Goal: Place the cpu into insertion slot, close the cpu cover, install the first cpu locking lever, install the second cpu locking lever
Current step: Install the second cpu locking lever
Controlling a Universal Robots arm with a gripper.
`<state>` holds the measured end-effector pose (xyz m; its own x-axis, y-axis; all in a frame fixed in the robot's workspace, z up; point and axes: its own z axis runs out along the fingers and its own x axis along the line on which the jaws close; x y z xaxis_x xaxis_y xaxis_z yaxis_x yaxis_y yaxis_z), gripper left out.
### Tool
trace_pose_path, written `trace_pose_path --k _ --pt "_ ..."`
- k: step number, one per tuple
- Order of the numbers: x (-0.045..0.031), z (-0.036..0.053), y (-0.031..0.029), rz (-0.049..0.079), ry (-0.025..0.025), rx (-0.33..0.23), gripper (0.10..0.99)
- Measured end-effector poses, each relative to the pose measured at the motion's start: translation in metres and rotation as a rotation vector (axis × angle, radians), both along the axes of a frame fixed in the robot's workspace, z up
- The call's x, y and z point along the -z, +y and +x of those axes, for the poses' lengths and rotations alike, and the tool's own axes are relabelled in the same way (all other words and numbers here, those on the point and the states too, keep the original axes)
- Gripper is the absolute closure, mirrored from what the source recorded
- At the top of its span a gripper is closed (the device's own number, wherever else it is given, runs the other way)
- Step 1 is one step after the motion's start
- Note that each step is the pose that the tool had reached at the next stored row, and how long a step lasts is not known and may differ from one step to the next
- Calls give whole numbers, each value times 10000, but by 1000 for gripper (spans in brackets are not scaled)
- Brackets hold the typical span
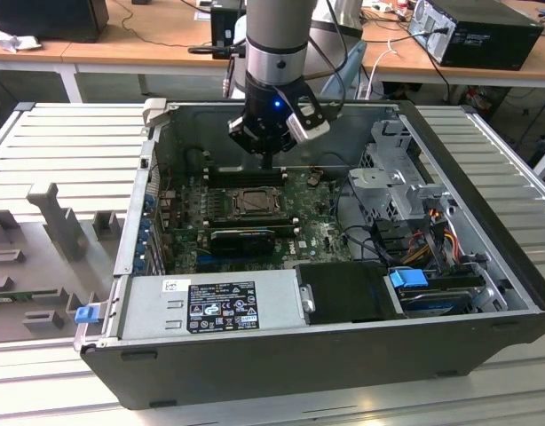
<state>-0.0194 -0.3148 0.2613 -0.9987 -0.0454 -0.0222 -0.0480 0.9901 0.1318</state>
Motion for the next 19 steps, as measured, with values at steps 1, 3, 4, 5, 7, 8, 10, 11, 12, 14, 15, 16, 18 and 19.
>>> trace_pose_path --k 1,3,4,5,7,8,10,11,12,14,15,16,18,19 --pt "0 0 -6 0 0 0 980" --pt "0 0 -16 0 0 0 980" --pt "0 0 -22 0 -1 0 980" --pt "0 0 -29 0 0 0 980" --pt "2 0 -49 0 0 0 980" --pt "4 0 -61 0 0 0 980" --pt "5 0 -74 0 0 0 980" --pt "7 0 -85 0 0 1 980" --pt "8 0 -92 0 0 1 980" --pt "9 0 -111 0 2 0 980" --pt "10 0 -118 0 3 0 980" --pt "10 0 -124 0 4 0 980" --pt "12 0 -153 0 12 0 980" --pt "13 0 -164 0 15 0 980"
